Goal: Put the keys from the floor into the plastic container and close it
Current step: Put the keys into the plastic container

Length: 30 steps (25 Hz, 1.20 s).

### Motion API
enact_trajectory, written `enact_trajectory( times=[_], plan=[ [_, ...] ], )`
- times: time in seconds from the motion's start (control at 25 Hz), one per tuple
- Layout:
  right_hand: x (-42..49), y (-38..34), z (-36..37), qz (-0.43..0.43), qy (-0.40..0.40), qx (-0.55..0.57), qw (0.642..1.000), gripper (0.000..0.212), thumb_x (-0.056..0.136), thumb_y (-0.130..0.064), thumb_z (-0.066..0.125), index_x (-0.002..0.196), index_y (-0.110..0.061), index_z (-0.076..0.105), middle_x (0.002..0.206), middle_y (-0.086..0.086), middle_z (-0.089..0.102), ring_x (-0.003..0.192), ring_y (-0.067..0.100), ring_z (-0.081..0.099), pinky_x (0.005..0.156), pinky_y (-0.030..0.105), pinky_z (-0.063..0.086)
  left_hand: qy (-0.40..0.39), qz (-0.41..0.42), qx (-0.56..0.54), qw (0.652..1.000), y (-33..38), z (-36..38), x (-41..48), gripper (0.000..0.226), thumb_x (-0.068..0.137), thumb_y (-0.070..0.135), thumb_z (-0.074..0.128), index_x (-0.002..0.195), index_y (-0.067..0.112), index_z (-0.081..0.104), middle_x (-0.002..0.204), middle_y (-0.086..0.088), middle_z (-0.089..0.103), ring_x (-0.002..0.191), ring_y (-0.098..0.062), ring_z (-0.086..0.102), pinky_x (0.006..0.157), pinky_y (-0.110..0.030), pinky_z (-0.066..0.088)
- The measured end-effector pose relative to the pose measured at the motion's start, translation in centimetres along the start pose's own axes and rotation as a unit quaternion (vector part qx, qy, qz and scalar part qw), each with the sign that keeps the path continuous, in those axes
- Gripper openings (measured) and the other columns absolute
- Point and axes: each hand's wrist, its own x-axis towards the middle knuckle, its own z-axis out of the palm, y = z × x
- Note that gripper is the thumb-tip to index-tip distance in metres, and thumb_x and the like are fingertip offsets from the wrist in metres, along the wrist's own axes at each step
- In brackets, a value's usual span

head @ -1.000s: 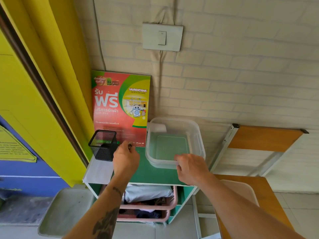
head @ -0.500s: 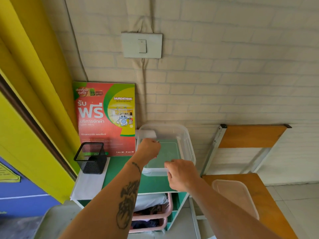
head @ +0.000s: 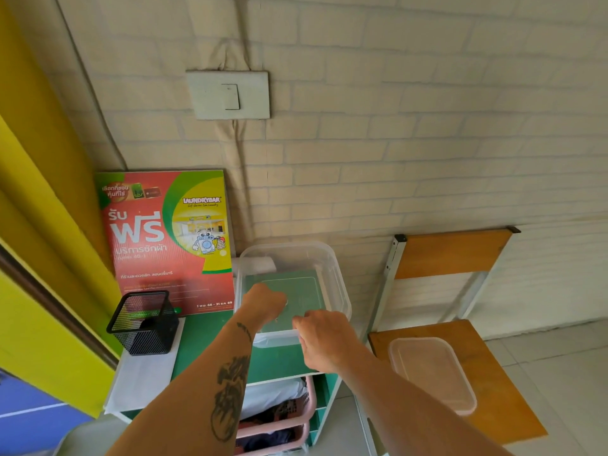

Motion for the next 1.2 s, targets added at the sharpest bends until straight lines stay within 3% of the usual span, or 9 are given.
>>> enact_trajectory(
  times=[0.08,0.16,0.24,0.44,0.68,0.84,1.04,1.2],
  plan=[
    [0.0,0.0,-0.1,-0.001,-0.003,-0.005,1.0,0.017,0.084,-0.013,0.064,0.101,-0.014,0.058,0.079,0.003,0.055,0.072,0.023,0.055,0.064,0.034,0.044,0.001,0.012,0.033,0.999,0.1,-0.1,-0.6,0.013,0.081,0.006,0.049,0.09,0.001,0.058,0.087,-0.012,0.059,0.069,-0.021,0.053,0.058,-0.029,0.044],
    [-0.1,0.2,-0.4,-0.007,-0.012,-0.012,1.0,0.017,0.087,-0.016,0.062,0.103,-0.013,0.058,0.081,0.003,0.053,0.074,0.024,0.053,0.066,0.034,0.041,0.021,0.034,0.062,0.997,0.0,-0.3,-0.7,0.034,0.08,0.008,0.052,0.112,0.003,0.061,0.112,-0.014,0.063,0.092,-0.027,0.062,0.073,-0.032,0.051],
    [-0.2,0.6,-0.9,-0.014,-0.02,-0.005,1.0,0.02,0.09,-0.022,0.061,0.107,-0.012,0.057,0.088,0.006,0.056,0.08,0.026,0.055,0.073,0.036,0.044,0.06,0.072,0.089,0.992,0.1,-0.6,-1.2,0.044,0.079,0.008,0.053,0.122,0.007,0.061,0.124,-0.011,0.063,0.107,-0.028,0.061,0.081,-0.031,0.049],
    [-2.0,2.8,-2.6,-0.023,0.006,0.09,0.996,0.038,0.093,-0.035,0.057,0.128,-0.021,0.053,0.123,0.004,0.057,0.113,0.025,0.05,0.099,0.043,0.042,0.129,0.144,-0.01,0.981,1.6,-0.3,-3.4,0.039,0.088,0.009,0.044,0.121,0.017,0.063,0.113,-0.007,0.068,0.091,-0.024,0.065,0.081,-0.034,0.054],
    [-7.2,10.1,-4.0,0.022,0.107,0.151,0.982,0.043,0.092,-0.041,0.052,0.132,-0.025,0.052,0.128,-0.002,0.053,0.118,0.016,0.045,0.103,0.041,0.041,0.143,0.213,-0.019,0.966,7.5,3.9,-6.1,0.034,0.089,0.011,0.045,0.113,0.022,0.067,0.102,0.001,0.07,0.091,-0.022,0.066,0.084,-0.031,0.052],
    [-11.0,17.8,-2.5,0.09,0.102,0.159,0.978,0.041,0.091,-0.036,0.053,0.13,-0.024,0.051,0.127,-0.001,0.051,0.116,0.018,0.044,0.098,0.038,0.043,0.15,0.246,-0.041,0.957,12.1,10.3,-7.9,0.033,0.085,0.008,0.047,0.105,0.022,0.068,0.097,0.001,0.068,0.087,-0.021,0.065,0.082,-0.032,0.053],
    [-15.9,27.2,2.2,0.161,0.033,0.138,0.977,0.039,0.092,-0.032,0.055,0.129,-0.024,0.05,0.123,0.0,0.05,0.115,0.022,0.046,0.094,0.036,0.044,0.133,0.284,0.039,0.949,15.5,21.1,-9.8,0.033,0.087,0.008,0.048,0.114,0.019,0.064,0.108,0.002,0.063,0.091,-0.015,0.062,0.082,-0.036,0.057],
    [-18.4,31.6,6.0,0.186,-0.019,0.153,0.97,0.038,0.092,-0.03,0.056,0.129,-0.02,0.05,0.127,0.004,0.049,0.118,0.025,0.045,0.098,0.039,0.041,0.039,0.182,0.189,0.964,13.9,28.5,-9.3,0.037,0.087,0.014,0.046,0.123,0.021,0.054,0.117,-0.001,0.057,0.099,-0.023,0.06,0.083,-0.04,0.055]
  ],
)
